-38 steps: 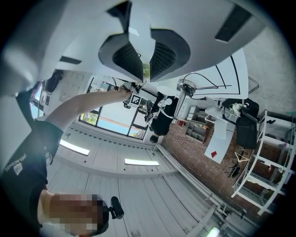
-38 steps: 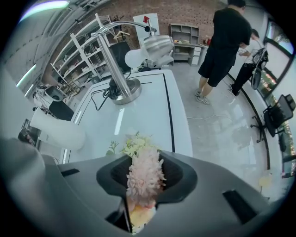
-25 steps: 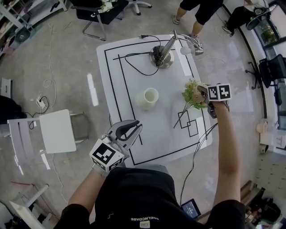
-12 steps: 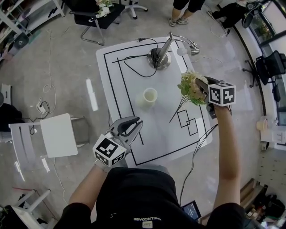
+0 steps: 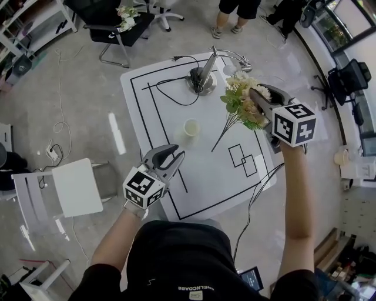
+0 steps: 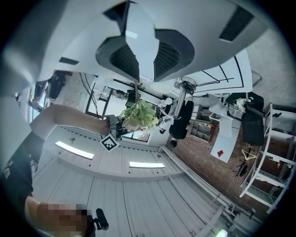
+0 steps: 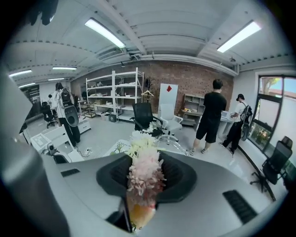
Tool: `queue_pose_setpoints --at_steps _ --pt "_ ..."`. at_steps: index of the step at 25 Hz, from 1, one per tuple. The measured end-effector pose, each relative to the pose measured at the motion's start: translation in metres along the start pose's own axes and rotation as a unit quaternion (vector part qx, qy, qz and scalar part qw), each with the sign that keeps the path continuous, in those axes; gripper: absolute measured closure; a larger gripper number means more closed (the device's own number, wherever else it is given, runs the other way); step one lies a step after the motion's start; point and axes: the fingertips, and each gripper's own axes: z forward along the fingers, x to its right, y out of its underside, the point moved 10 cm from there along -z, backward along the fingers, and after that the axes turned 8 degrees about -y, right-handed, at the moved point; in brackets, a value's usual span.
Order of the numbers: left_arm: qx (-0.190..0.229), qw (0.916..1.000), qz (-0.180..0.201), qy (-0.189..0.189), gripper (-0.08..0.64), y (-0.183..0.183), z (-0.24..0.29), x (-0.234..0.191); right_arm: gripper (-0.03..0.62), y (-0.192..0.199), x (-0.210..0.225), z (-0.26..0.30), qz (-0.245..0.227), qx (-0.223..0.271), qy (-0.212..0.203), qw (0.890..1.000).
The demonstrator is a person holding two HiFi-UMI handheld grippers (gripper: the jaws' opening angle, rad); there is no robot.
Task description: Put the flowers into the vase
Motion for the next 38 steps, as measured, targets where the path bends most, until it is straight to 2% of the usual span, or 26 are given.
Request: queue_pose_setpoints --at_steps 12,24,30,38 --pt "-0.020 0.9992 0.031 0.017 0.432 -0.002 0.028 -0.006 0.471 -0.054 -0.042 -0.032 -0.048 0.087 0.019 0.995" --pt "-0.047 0.9981 0.039 0.006 0.394 0.011 0.049 -0.029 0.471 -0.089 -0.058 -0.040 -0.063 0.153 0.045 0.985" --pt "-0.051 0.9978 0.040 0.013 0.379 0.013 0.057 -0.034 0.471 -0.087 -0.067 -0.024 -0.083 0.165 0.044 0.982" --pt "-0.056 0.9975 0.035 0.025 0.376 0.020 0.068 -0.035 0.471 -0.065 -0.083 -0.002 -0.116 0.166 0.034 0.979"
